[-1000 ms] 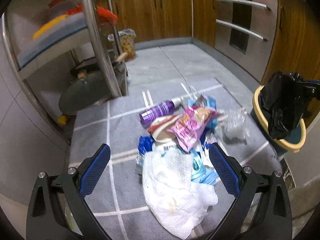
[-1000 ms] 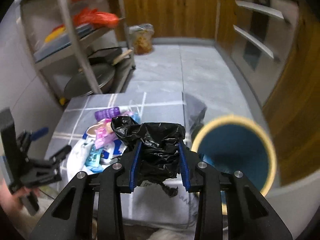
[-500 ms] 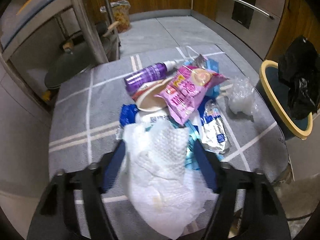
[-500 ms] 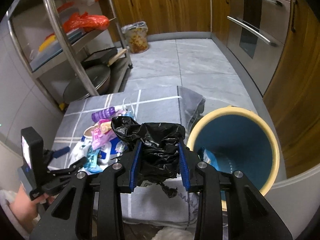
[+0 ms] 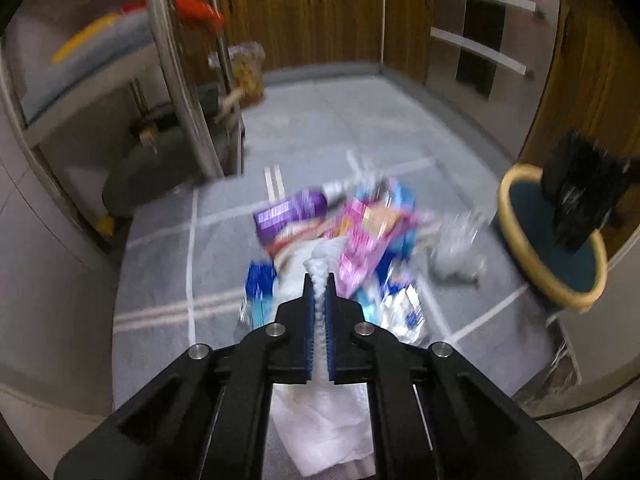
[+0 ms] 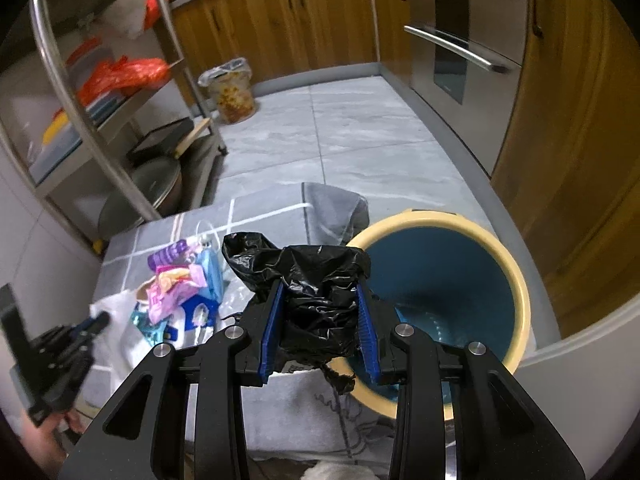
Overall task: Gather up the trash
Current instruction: 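Grasp the black plastic bag with the right tool while the left tool grasps the white tissue, then carry both items over the teal bin and open both tools to drop them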
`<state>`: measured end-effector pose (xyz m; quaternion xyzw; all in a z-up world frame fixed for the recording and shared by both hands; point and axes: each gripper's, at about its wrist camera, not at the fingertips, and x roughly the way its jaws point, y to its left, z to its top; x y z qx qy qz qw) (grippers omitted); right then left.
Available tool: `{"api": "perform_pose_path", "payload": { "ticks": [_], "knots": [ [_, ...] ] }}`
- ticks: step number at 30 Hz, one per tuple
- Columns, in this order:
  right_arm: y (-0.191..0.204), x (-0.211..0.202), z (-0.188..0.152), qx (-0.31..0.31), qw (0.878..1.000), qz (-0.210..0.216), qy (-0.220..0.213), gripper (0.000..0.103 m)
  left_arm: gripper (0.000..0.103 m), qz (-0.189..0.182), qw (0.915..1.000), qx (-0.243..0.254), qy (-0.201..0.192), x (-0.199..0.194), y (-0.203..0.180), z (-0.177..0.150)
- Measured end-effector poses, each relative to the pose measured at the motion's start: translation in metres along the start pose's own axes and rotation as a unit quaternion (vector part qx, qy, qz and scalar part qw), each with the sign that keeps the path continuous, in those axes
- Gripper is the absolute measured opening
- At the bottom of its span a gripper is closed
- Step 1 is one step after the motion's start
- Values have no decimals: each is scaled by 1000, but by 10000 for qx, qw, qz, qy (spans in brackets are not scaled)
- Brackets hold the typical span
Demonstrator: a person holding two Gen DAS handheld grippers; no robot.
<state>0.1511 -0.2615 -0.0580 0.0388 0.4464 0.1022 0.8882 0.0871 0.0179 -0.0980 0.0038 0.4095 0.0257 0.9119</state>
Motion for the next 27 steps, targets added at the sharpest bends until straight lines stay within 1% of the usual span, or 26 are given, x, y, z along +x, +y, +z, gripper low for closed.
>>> {"api": "perform_pose_path", "payload": {
  "ticks": [3, 9, 11, 17, 22, 27],
  "knots": [
    [-3, -2, 0, 76, 10000, -3, -39, 36, 3, -91, 9993, -99, -336, -22, 2, 10],
    [-5, -10, -1, 219, 9996, 1, -161, 36, 3, -261, 9945, 156, -1005, -65, -12, 28],
    [-6, -11, 0, 233, 9996, 21, -174, 36, 3, -347, 9929, 215, -1114, -72, -17, 32],
    [-10, -11, -1, 202, 9997, -29, -144, 36, 3, -564, 9915, 336, -1122, -74, -33, 34],
    [-19, -8, 0, 295, 9995, -11, -116, 36, 3, -737, 9902, 472, -1092, -68, -49, 36],
    [-24, -3, 0, 250, 9997, -19, -76, 36, 3, -859, 9889, 590, -1060, -61, -64, 39]
  ]
}}
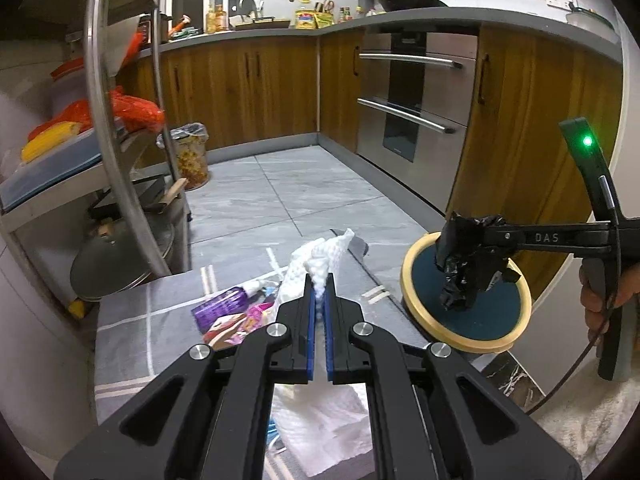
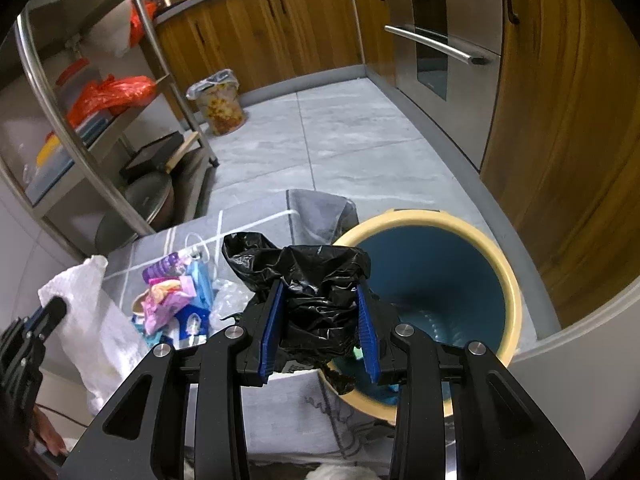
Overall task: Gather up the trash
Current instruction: 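Carry both items over the teal bin and open both tools to drop them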
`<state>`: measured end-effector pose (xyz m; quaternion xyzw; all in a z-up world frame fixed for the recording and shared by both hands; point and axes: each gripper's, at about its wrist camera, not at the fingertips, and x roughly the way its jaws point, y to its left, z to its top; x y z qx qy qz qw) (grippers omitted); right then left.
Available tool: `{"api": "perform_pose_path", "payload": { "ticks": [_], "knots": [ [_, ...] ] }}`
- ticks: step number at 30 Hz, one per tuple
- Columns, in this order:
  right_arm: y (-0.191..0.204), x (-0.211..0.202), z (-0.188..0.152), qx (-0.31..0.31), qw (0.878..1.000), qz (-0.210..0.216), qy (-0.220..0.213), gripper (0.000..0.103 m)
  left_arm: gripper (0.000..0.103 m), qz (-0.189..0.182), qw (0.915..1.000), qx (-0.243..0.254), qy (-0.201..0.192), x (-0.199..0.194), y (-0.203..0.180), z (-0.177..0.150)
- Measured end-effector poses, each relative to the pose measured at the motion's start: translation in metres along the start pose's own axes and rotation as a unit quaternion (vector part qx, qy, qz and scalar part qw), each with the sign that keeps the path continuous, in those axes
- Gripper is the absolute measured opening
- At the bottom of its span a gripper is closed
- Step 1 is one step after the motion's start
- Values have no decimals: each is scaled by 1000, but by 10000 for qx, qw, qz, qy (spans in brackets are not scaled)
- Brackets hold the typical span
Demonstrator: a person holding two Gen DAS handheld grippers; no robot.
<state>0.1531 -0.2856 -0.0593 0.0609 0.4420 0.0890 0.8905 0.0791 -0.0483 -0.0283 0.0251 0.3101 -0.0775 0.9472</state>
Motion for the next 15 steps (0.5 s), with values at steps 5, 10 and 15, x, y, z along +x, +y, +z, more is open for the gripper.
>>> {"api": "perform_pose_path", "payload": {
  "ticks": [5, 10, 15],
  "knots": [
    [-13, 3, 1, 65, 10000, -25, 29, 36, 3, -151, 9999, 50, 2, 11, -16, 7],
    [-32, 6, 3, 167, 9998, -74, 36, 36, 3, -321, 9992, 237, 12, 26, -36, 14],
    [-55, 7, 5, 305, 9994, -180, 37, 36, 3, -512, 9978, 428, 9, 40, -65, 21]
  ]
}}
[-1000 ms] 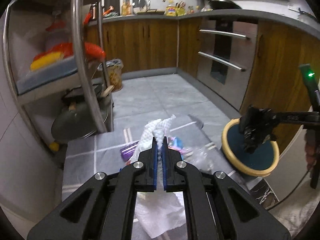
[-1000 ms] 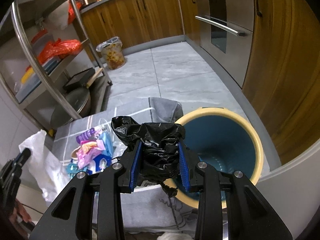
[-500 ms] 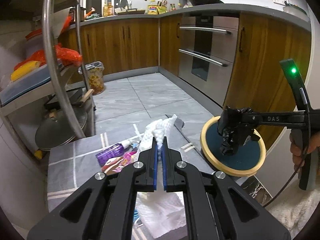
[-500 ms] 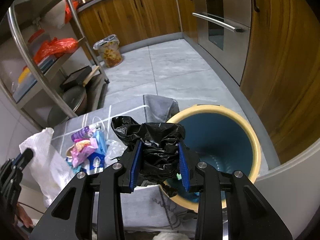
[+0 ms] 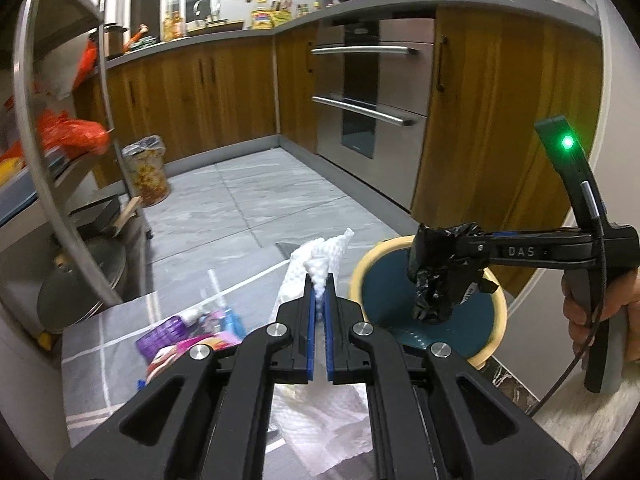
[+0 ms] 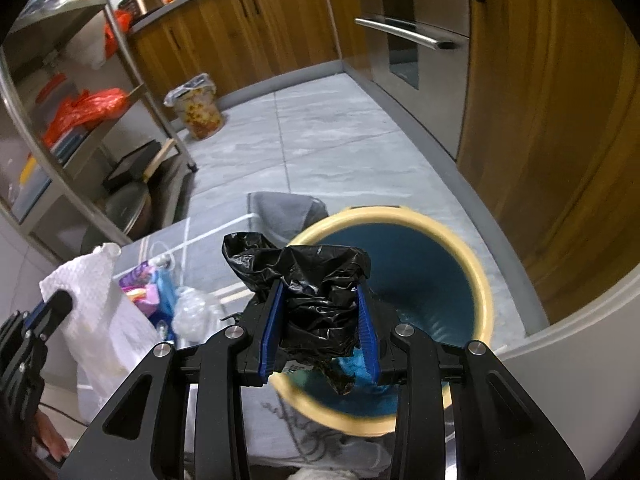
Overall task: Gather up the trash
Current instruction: 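Carry both items over the teal bin and open both tools to drop them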
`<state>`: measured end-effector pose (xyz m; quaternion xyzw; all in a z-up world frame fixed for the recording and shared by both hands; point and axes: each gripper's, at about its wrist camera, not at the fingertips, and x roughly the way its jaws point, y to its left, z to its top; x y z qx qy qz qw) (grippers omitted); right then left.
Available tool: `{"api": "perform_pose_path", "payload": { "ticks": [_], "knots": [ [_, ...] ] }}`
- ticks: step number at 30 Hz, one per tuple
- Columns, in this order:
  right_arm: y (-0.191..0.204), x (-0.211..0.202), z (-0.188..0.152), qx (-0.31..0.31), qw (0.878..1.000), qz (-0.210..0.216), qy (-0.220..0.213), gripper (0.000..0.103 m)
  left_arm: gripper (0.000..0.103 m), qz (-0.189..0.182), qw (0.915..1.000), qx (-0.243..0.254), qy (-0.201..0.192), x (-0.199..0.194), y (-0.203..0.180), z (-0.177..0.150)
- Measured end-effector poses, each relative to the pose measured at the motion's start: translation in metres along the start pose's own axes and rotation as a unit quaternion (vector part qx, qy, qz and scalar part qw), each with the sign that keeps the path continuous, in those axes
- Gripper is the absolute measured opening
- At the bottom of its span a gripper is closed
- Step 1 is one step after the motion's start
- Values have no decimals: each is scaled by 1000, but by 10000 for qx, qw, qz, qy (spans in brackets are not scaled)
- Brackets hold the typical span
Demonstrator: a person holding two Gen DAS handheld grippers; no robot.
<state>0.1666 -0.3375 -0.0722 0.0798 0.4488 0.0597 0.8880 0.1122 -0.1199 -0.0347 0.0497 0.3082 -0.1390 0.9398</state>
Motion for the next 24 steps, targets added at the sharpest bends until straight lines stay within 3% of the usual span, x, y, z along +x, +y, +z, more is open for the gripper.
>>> {"api": "perform_pose_path", "payload": {
  "ticks": [12, 24],
  "knots": [
    [-47, 12, 5, 455, 9985, -254, 188, 36, 3, -410, 9985, 355, 126, 46, -60, 9],
    [-76, 28, 0, 722, 9952, -482, 450, 36, 3, -755, 9967, 184, 239, 74, -82, 7]
  ]
}}
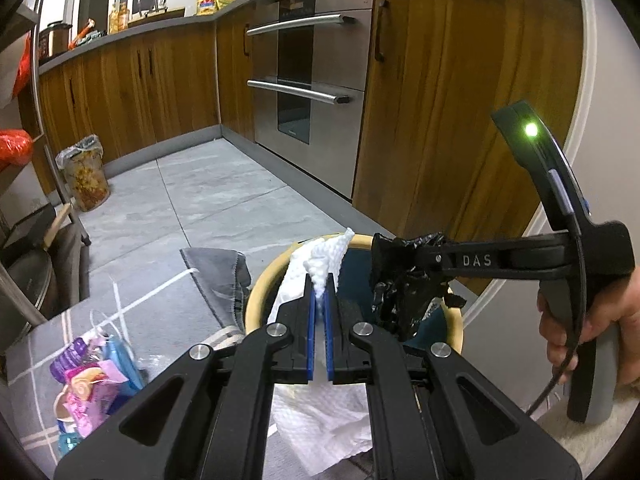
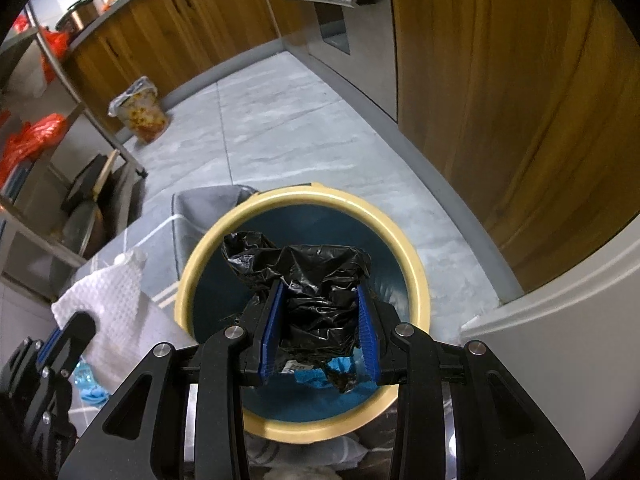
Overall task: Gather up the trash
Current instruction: 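Carry both items over the teal bin and open both tools to drop them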
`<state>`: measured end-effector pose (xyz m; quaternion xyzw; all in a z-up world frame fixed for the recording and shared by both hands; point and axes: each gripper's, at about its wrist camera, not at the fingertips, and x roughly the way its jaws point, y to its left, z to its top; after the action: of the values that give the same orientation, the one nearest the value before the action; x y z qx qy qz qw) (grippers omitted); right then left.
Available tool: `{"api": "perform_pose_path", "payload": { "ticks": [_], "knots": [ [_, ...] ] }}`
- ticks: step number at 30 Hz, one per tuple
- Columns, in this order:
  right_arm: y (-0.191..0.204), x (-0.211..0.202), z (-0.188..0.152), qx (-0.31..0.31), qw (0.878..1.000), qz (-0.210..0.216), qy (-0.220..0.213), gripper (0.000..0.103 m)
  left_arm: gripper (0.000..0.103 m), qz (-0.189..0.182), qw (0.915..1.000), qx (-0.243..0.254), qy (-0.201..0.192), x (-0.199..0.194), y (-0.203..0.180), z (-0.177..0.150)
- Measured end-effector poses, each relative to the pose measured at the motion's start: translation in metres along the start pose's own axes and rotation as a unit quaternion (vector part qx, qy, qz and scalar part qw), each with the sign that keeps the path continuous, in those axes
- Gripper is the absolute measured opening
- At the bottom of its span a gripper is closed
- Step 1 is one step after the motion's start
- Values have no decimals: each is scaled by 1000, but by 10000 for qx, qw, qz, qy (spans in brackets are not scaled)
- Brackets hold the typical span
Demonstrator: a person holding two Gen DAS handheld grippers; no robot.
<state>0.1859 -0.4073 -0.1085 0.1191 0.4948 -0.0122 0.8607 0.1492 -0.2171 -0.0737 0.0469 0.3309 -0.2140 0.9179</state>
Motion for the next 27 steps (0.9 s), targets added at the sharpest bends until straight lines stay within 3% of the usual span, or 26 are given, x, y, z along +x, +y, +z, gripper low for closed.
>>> {"api": "perform_pose_path", "payload": {
  "ticks": [9, 14, 27],
  "knots": [
    [-3, 2, 2, 57, 9999, -147, -28, 36, 3, 5, 9999, -36, -153, 24, -5, 14],
    [1, 2, 1, -61, 9997, -227, -107, 36, 3, -97, 9991, -364, -188, 33, 0, 17],
    [-2, 2, 1, -150, 9993, -241, -253, 41, 5, -86, 9997, -205, -52, 49, -10, 10]
  ]
}}
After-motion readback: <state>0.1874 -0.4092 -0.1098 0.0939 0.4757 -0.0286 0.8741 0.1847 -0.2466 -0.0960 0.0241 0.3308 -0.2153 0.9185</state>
